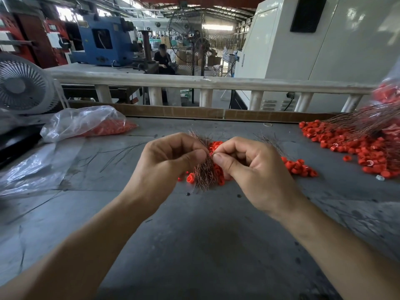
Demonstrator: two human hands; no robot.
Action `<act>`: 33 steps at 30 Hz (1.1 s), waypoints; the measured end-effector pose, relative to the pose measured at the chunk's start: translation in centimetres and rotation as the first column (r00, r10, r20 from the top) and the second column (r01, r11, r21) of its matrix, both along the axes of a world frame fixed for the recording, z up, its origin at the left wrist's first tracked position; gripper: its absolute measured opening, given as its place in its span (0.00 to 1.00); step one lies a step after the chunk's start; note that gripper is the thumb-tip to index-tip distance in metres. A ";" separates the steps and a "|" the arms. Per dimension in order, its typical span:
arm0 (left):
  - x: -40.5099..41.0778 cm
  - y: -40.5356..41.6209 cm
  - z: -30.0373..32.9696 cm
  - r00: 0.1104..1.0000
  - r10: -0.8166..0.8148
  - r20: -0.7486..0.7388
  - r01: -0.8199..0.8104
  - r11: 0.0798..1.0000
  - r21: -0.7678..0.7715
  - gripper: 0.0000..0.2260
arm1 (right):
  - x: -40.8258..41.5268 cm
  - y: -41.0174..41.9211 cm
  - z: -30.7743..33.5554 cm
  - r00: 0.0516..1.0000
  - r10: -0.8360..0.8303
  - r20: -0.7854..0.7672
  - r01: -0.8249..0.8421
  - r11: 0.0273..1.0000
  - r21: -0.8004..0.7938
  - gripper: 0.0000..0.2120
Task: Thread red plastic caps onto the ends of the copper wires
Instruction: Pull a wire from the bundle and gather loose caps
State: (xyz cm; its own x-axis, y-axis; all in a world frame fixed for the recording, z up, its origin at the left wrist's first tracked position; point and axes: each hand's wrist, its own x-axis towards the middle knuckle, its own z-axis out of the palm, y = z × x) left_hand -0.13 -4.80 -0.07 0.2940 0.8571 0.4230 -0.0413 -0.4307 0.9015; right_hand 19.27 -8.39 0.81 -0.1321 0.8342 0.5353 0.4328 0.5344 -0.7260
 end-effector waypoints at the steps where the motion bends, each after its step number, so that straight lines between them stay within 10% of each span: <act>1: -0.1 0.1 0.0 0.999 -0.017 0.032 0.018 0.999 -0.045 0.03 | 0.2 0.1 0.0 1.000 -0.002 0.007 0.002 1.000 0.001 0.07; 5: -1.1 0.7 0.5 0.979 0.094 0.182 -0.058 0.980 -0.190 0.03 | 1.5 0.9 -0.4 0.997 -0.055 -0.051 0.051 0.996 -0.069 0.08; 9: -2.4 2.0 -0.3 0.839 0.450 -0.304 -0.448 0.890 0.083 0.05 | 2.1 1.6 -1.2 0.982 -0.124 -0.140 0.096 0.976 -0.194 0.07; 18: -0.7 1.6 -2.3 0.571 0.375 -0.730 -0.351 0.916 0.196 0.10 | 1.6 1.7 -2.0 0.984 -0.149 -0.102 0.123 0.966 -0.227 0.08; 33: -0.8 1.5 -1.7 0.732 0.405 -0.548 -0.365 0.912 0.187 0.09 | 0.9 0.9 -1.5 0.991 -0.102 -0.088 0.081 0.975 -0.208 0.07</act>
